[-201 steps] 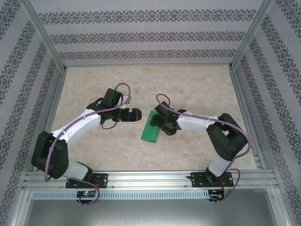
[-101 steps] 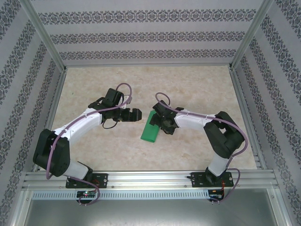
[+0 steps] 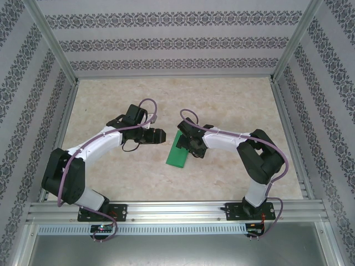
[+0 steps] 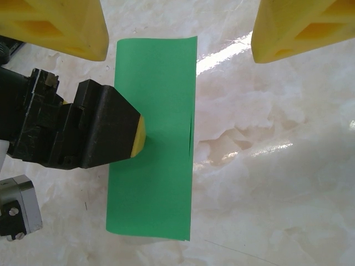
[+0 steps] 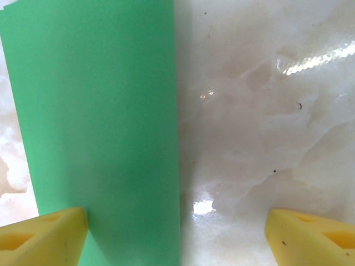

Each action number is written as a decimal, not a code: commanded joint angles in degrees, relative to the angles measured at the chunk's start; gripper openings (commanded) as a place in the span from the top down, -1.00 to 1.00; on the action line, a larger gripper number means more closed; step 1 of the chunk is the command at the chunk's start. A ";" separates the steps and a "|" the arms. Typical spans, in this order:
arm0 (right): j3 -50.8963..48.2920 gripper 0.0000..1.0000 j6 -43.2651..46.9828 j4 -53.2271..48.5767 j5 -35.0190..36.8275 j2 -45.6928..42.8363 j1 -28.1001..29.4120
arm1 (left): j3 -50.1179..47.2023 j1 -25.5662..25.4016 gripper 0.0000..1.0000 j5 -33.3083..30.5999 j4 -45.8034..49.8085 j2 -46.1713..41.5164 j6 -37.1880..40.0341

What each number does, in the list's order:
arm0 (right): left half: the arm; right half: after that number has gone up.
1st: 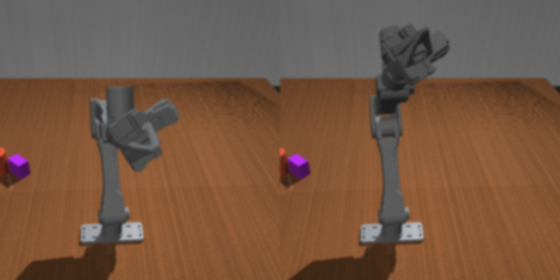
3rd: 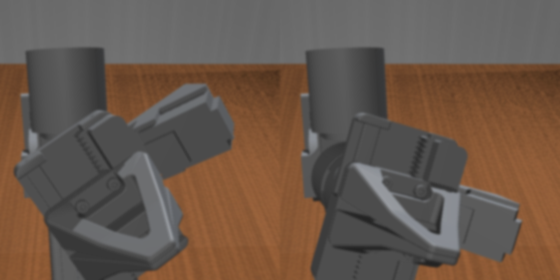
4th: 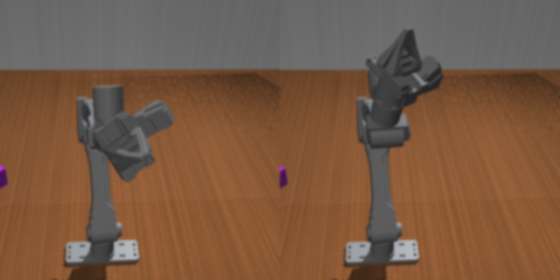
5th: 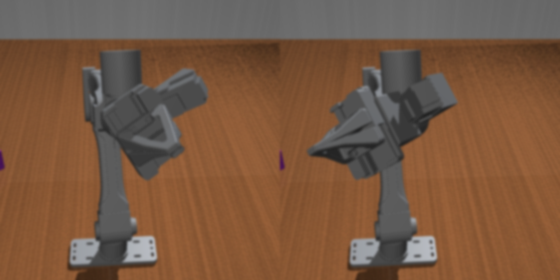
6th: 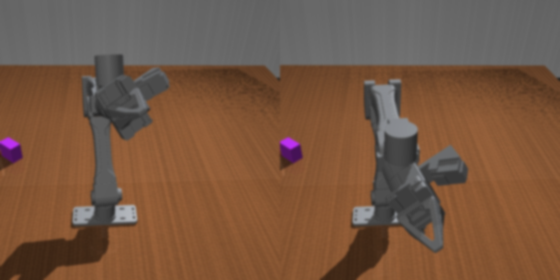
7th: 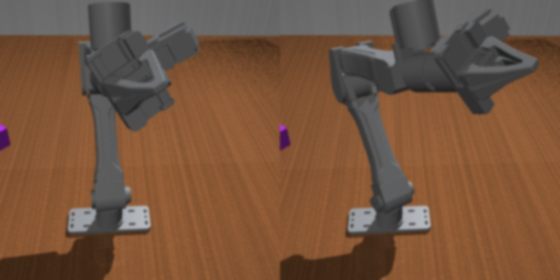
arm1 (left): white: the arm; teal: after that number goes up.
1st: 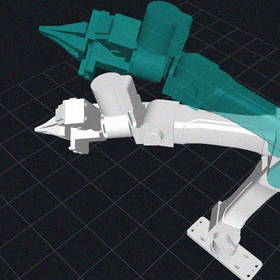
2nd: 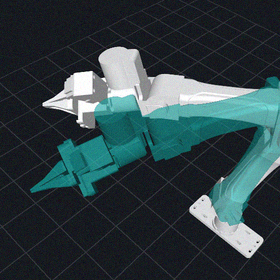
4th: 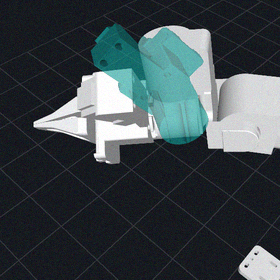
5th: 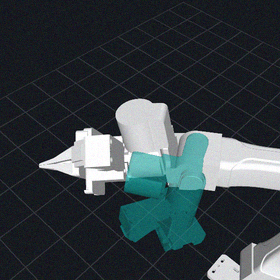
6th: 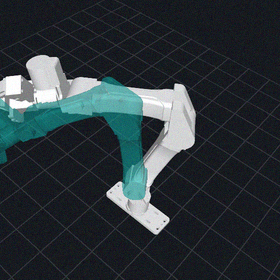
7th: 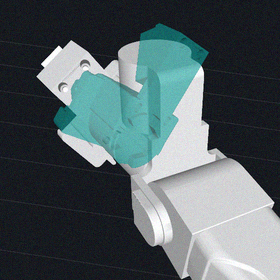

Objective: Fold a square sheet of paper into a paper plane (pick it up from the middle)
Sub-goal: Hold the square sheet of paper at the center of the table.

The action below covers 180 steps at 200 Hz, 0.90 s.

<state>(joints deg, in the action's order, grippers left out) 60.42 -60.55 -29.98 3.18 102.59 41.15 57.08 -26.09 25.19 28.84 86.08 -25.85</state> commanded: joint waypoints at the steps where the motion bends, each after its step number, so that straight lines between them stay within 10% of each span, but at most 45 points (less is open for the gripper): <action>1: -1.36 -0.71 0.61 0.19 0.16 3.88 0.19 | 1.35 -0.73 -0.22 0.62 -2.98 2.01 -0.77; 35: -1.10 -0.71 0.26 -0.16 0.03 4.52 0.10 | 3.34 -0.73 0.26 2.95 -4.51 6.73 -2.90; 180: -0.76 -0.72 -0.18 -1.14 -0.45 6.03 0.43 | 7.61 -1.76 1.00 10.35 -9.15 19.12 -6.15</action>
<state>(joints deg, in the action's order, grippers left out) 61.52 -60.36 -31.24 3.18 103.57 41.15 62.43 -26.50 32.99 22.92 103.61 -31.03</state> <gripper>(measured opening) 0.857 0.053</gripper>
